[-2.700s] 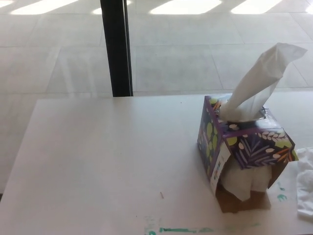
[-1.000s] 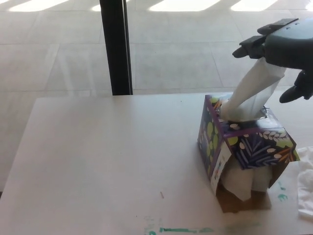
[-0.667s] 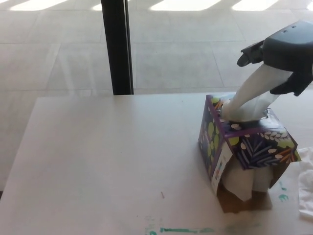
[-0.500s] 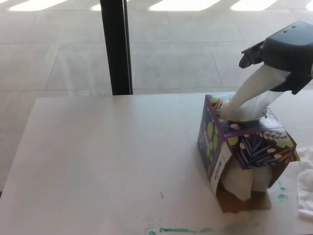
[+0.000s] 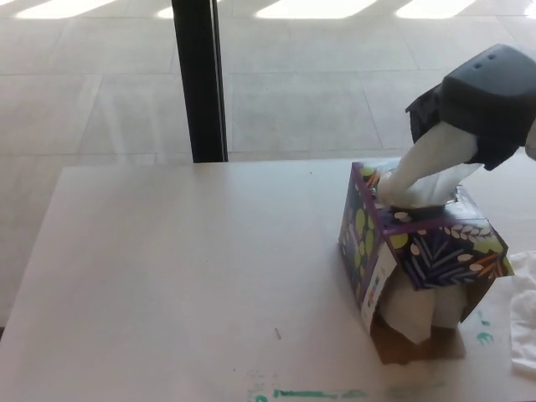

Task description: The robot uses its right hand to pull out a tissue from the tissue box kept in the middle of the desk and put it on the right side

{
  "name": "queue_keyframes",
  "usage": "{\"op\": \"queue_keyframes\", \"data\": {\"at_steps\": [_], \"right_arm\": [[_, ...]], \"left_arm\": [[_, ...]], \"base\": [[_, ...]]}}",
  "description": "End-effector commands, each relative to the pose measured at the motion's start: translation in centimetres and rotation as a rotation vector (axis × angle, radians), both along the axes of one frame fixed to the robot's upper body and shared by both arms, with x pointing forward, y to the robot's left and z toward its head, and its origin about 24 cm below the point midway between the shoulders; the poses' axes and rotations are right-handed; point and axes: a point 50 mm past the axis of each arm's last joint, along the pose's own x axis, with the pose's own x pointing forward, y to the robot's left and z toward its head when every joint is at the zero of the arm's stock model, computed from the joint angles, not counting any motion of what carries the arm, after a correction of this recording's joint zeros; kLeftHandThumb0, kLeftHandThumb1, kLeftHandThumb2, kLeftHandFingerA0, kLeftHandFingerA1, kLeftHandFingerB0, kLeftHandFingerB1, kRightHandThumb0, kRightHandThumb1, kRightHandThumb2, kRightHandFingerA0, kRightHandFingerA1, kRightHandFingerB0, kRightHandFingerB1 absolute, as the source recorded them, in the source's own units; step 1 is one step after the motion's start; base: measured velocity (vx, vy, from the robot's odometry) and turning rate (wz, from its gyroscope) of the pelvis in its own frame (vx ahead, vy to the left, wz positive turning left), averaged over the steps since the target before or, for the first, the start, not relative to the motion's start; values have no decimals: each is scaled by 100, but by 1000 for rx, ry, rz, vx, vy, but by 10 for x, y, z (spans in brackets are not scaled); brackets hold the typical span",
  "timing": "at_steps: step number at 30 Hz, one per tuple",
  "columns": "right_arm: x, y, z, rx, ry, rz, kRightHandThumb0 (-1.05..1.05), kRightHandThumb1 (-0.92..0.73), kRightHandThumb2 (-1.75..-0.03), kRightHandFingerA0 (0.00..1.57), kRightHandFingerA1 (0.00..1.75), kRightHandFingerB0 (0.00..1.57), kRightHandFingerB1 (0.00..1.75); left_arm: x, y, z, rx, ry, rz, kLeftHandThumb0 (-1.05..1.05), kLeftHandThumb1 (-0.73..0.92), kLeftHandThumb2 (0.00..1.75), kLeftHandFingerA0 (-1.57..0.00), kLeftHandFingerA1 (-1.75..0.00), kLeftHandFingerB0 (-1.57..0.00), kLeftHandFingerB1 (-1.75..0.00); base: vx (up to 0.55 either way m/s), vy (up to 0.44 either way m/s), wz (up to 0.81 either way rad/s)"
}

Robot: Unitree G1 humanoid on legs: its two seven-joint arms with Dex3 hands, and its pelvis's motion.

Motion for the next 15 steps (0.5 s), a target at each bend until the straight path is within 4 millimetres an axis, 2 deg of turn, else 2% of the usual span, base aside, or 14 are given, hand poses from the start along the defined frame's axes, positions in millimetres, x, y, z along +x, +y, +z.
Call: {"op": "queue_keyframes", "data": {"at_steps": [1,2,3,5,8,9,10,12,13,14,15], "right_arm": [[-9,0,-20,60,-92,113,-22,-68,-73,89,175,77,122],[-9,0,-20,61,-94,115,-22,-68,-73,89,175,77,122],[-10,-2,-25,55,-69,102,-23,-55,-76,88,175,78,134],[-10,-2,-24,55,-71,97,-31,-46,-73,91,175,77,147],[-9,0,-21,61,-76,101,-31,-46,-73,91,175,77,147],[-9,-1,-18,77,-104,113,-27,-46,-91,92,175,77,149],[-10,-3,-12,115,-153,120,-23,-49,-102,92,175,77,151],[-10,-4,-11,130,-170,122,-23,-49,-102,92,175,77,151],[-9,-11,3,265,-254,98,-21,-49,-106,97,175,82,146],[-8,-11,5,289,-264,91,-22,-48,-112,99,175,83,142],[-7,-14,11,361,-286,76,-22,-48,-111,98,175,81,142]], "left_arm": [[1,4,4,23,-27,0,-87,87,102,-75,-107,-55,-98],[1,4,4,23,-27,0,-87,87,102,-75,-107,-55,-98],[-1,4,4,18,-28,7,-90,88,100,-76,-109,-54,-97],[-1,4,4,16,-36,6,-93,87,100,-74,-110,-55,-100],[-1,4,5,12,-48,14,-93,87,100,-74,-110,-55,-100],[-1,5,5,5,-51,23,-92,87,98,-73,-111,-55,-100],[0,5,5,9,-48,20,-89,88,100,-74,-110,-55,-99],[0,5,5,12,-46,17,-89,88,100,-74,-110,-55,-99],[1,5,6,12,-58,10,-91,86,101,-74,-112,-56,-101],[1,5,6,12,-58,12,-92,87,100,-74,-111,-56,-101],[0,5,6,15,-58,10,-92,87,99,-75,-111,-56,-100]], "base": [[0,0,0],[0,0,0],[0,0,0],[0,0,0],[0,0,0],[0,0,0],[0,0,0],[0,0,0],[0,0,0],[0,0,0],[0,0,0]]}}
